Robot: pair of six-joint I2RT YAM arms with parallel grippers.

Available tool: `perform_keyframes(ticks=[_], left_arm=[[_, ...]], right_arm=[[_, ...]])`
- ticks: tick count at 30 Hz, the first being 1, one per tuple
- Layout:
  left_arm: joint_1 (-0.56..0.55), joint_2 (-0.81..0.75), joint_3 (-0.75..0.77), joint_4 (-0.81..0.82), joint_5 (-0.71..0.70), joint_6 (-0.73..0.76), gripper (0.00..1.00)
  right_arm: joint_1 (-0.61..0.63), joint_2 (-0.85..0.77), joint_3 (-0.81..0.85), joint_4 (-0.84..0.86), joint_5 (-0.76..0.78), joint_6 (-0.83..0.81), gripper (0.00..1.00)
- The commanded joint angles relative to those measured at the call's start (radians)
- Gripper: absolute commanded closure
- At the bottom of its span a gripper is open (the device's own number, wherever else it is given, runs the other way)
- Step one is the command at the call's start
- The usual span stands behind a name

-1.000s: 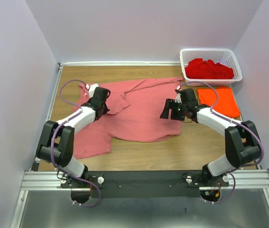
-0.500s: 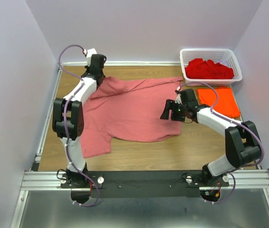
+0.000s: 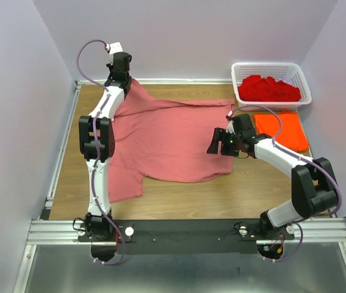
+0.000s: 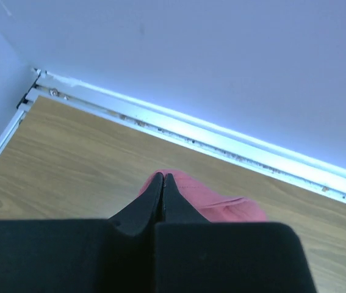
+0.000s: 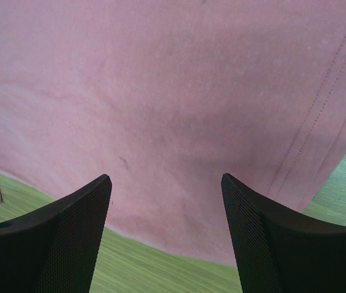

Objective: Fold and stack the t-shirts
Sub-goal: Flatten the tshirt out

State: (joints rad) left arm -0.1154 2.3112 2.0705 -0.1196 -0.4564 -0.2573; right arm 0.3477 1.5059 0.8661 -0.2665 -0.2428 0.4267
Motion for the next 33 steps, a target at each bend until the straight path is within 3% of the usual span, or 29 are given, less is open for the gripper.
perform_keyframes(ticks=[1, 15, 16, 18, 24, 25, 27, 33], left_arm=[[0.025, 0.033, 0.065, 0.115, 0.019, 0.055, 1.0], [0.033, 0.155, 0.158, 0.385, 0.084, 0.164, 1.0], [0.037, 0.166, 0.163, 0.394, 0.081, 0.161, 0.93], [0.042, 0.169, 0.165, 0.399, 0.084, 0.148, 0.9], [0.069, 0.171, 0.18, 0.396, 0.084, 0.098, 0.55], [0.074, 0.154, 0.18, 0.373, 0.082, 0.089, 0.45], [0.077, 0.098, 0.142, 0.359, 0.085, 0.09, 0.36], [0.077, -0.097, -0.051, 0.267, 0.058, 0.081, 0.3]], right_arm=[[0.005, -0.044, 0.028, -0.034, 0.056, -0.009, 0.2], [0.005, -0.108, 0.014, -0.06, 0.142, 0.032, 0.18], [0.005, -0.114, 0.013, -0.063, 0.145, 0.033, 0.17], [0.005, -0.116, 0.016, -0.071, 0.157, 0.035, 0.16], [0.005, -0.119, 0.045, -0.099, 0.206, 0.029, 0.15], [0.005, -0.115, 0.056, -0.1, 0.212, 0.024, 0.15], [0.005, -0.102, 0.073, -0.106, 0.223, 0.014, 0.16], [0.005, -0.027, 0.158, -0.132, 0.179, -0.008, 0.18]])
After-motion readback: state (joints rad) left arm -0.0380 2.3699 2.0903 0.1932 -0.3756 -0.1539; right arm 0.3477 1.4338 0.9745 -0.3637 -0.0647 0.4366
